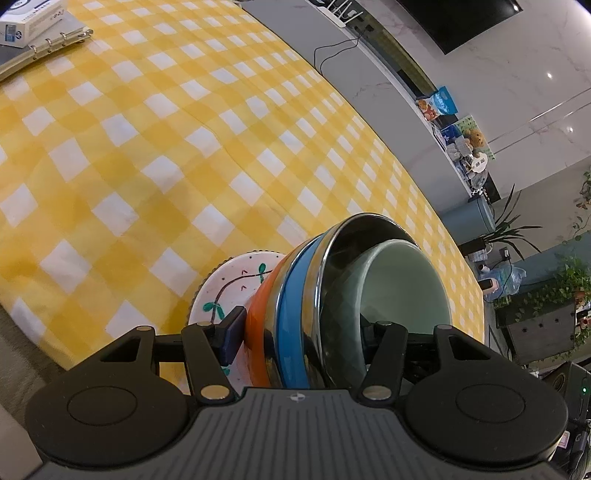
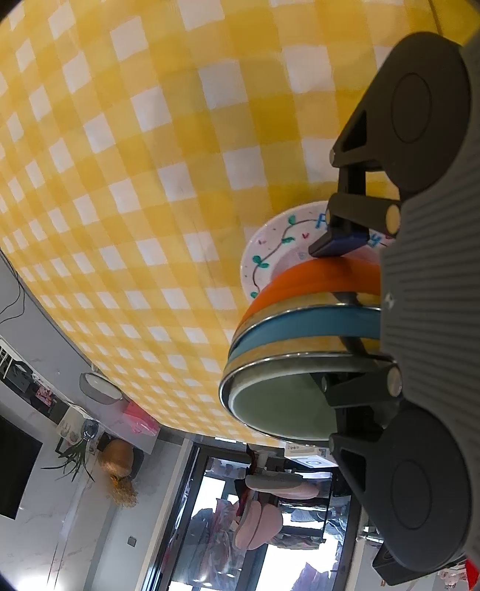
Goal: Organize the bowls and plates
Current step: 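Carry the nested bowl stack with both tools onto the 'Fruits' plate, then open both tools and pull them back from the bowl stack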
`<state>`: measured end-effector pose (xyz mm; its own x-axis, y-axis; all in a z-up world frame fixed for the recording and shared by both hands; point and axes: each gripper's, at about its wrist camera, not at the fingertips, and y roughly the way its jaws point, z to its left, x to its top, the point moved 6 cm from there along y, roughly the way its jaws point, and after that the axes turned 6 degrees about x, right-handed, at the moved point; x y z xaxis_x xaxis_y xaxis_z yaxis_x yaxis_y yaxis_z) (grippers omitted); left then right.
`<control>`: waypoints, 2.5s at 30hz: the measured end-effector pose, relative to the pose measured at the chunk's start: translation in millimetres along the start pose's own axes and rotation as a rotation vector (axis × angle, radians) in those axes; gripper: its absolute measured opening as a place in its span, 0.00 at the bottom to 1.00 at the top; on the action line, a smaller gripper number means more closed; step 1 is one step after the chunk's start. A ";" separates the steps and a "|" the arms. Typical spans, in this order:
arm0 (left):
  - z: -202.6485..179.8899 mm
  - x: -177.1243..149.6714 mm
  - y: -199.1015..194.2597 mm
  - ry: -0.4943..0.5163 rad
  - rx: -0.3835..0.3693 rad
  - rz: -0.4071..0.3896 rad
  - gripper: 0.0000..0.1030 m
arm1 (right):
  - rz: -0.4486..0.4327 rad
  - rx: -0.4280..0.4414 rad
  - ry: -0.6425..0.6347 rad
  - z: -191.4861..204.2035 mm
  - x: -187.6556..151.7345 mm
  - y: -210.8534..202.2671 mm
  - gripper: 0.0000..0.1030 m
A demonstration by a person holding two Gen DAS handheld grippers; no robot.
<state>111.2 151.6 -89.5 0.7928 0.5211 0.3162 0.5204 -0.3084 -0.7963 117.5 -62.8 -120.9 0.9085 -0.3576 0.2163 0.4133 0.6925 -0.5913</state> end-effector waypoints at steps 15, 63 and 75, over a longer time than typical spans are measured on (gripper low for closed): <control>2.0 -3.2 10.8 0.013 0.006 0.009 0.62 | 0.004 -0.008 0.007 -11.4 -2.4 1.9 0.51; -90.6 -99.8 -150.1 0.754 0.265 -0.655 0.84 | -0.558 -0.276 -0.690 72.4 -99.1 -156.1 0.86; -54.9 -123.7 -105.0 0.745 0.336 -0.453 0.84 | -0.465 -0.376 -0.719 34.5 -126.9 -133.3 0.87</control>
<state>-24.1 75.8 -16.7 0.5965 -0.1455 0.7893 0.8026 0.1060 -0.5870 -50.7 -88.1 -42.8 0.5285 0.0125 0.8488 0.8122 0.2835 -0.5099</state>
